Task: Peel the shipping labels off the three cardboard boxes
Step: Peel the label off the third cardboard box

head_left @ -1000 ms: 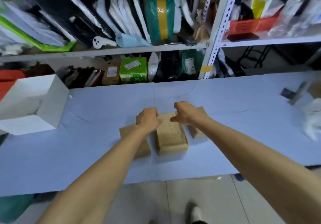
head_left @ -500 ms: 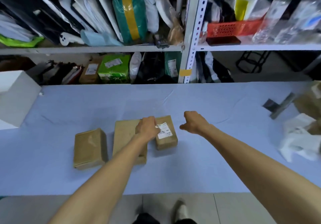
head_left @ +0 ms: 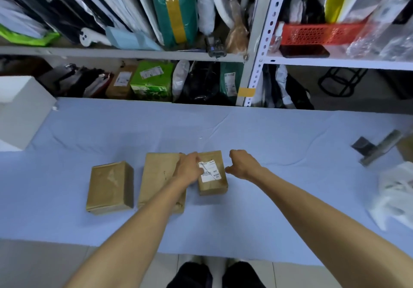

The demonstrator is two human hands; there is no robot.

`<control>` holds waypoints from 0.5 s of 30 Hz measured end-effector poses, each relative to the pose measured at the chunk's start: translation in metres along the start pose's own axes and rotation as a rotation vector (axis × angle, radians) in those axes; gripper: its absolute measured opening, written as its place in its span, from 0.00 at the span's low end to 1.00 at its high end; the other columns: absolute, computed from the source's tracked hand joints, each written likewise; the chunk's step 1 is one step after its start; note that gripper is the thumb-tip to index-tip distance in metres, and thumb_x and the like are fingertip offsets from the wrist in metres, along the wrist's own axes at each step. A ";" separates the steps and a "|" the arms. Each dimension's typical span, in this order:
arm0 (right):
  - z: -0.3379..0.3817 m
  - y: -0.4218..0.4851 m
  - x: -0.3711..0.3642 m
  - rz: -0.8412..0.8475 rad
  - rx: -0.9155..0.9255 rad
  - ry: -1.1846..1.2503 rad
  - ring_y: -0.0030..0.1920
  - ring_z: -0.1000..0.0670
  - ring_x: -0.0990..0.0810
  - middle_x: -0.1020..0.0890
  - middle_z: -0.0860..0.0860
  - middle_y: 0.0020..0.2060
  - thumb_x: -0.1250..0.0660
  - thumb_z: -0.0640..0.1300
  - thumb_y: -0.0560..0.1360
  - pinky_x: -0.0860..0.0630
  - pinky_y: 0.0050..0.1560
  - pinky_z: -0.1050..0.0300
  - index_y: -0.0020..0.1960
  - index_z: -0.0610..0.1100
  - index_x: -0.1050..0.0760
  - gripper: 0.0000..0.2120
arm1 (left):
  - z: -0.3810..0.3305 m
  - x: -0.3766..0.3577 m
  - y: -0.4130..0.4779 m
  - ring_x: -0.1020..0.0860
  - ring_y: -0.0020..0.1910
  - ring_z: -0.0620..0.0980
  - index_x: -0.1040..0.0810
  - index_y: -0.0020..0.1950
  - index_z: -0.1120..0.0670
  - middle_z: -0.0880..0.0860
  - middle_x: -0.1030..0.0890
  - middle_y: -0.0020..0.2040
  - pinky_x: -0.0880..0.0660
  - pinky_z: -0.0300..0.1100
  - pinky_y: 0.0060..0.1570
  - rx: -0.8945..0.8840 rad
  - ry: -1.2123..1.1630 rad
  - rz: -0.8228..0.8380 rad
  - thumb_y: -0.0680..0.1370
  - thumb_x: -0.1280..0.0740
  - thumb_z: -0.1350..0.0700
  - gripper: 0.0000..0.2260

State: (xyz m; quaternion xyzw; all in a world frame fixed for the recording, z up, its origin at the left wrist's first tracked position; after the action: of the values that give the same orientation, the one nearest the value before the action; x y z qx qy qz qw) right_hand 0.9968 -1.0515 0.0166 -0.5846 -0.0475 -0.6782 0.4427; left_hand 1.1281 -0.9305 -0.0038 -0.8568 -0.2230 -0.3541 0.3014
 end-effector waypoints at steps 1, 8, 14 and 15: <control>0.000 0.001 -0.001 0.005 0.007 -0.005 0.54 0.41 0.24 0.24 0.41 0.57 0.33 0.50 0.74 0.28 0.48 0.52 0.59 0.37 0.30 0.20 | 0.000 -0.003 -0.002 0.26 0.58 0.57 0.23 0.56 0.57 0.58 0.19 0.53 0.30 0.42 0.52 0.001 -0.013 -0.006 0.71 0.33 0.63 0.14; -0.011 0.007 -0.018 0.065 0.003 0.044 0.58 0.41 0.25 0.26 0.41 0.60 0.33 0.49 0.75 0.26 0.53 0.51 0.65 0.37 0.33 0.24 | 0.003 -0.021 -0.004 0.26 0.60 0.59 0.30 0.63 0.61 0.59 0.26 0.62 0.28 0.48 0.57 0.066 -0.061 0.003 0.71 0.32 0.64 0.21; -0.021 0.016 -0.035 0.083 -0.003 0.222 0.58 0.40 0.25 0.26 0.40 0.60 0.30 0.47 0.73 0.27 0.53 0.50 0.69 0.38 0.39 0.31 | 0.010 -0.039 -0.002 0.22 0.56 0.55 0.31 0.64 0.59 0.56 0.24 0.62 0.26 0.42 0.52 0.051 -0.280 -0.017 0.70 0.29 0.67 0.24; -0.024 0.017 -0.038 0.087 0.005 0.279 0.58 0.40 0.25 0.25 0.40 0.60 0.30 0.46 0.73 0.26 0.55 0.49 0.71 0.39 0.41 0.33 | 0.010 -0.043 -0.002 0.21 0.55 0.55 0.30 0.64 0.59 0.56 0.24 0.62 0.25 0.42 0.53 0.042 -0.319 -0.017 0.70 0.28 0.67 0.24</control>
State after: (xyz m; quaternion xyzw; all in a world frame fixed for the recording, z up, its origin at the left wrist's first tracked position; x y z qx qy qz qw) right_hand 0.9876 -1.0548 -0.0306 -0.4853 0.0381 -0.7329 0.4752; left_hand 1.1035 -0.9296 -0.0411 -0.8936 -0.2827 -0.2115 0.2770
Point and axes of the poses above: each hand's wrist, its own y-axis towards the middle knuckle, its own x-axis out of the back of the hand, z = x × y, the point moved 2 cm from there along y, towards the middle knuckle
